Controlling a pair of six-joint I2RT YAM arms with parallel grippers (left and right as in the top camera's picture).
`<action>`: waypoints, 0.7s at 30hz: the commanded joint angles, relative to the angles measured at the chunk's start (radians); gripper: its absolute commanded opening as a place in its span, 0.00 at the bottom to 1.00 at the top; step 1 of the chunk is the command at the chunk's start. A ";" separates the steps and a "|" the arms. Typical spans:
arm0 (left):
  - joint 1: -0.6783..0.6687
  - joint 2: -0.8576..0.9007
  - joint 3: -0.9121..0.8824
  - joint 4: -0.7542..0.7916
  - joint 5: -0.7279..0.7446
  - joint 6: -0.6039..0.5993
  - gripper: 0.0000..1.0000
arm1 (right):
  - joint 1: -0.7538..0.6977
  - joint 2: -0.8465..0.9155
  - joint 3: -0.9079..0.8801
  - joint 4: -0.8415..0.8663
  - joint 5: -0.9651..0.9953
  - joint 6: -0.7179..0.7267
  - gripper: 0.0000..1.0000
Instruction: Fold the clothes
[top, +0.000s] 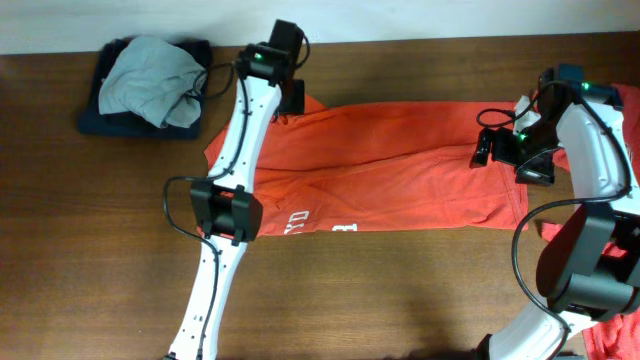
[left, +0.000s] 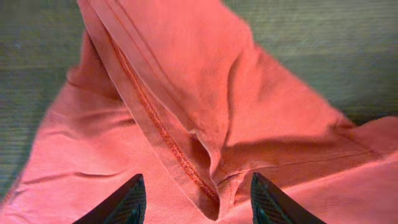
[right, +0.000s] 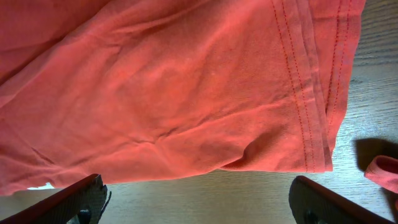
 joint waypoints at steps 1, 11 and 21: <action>0.009 -0.009 0.021 -0.027 0.056 -0.006 0.54 | 0.005 -0.015 -0.004 -0.003 -0.012 -0.009 0.99; 0.035 -0.008 0.019 0.009 0.095 -0.005 0.46 | 0.005 -0.015 -0.004 -0.003 -0.012 -0.009 0.99; 0.119 -0.006 0.019 0.087 0.200 -0.101 0.47 | 0.005 -0.015 -0.004 -0.003 -0.012 -0.010 0.99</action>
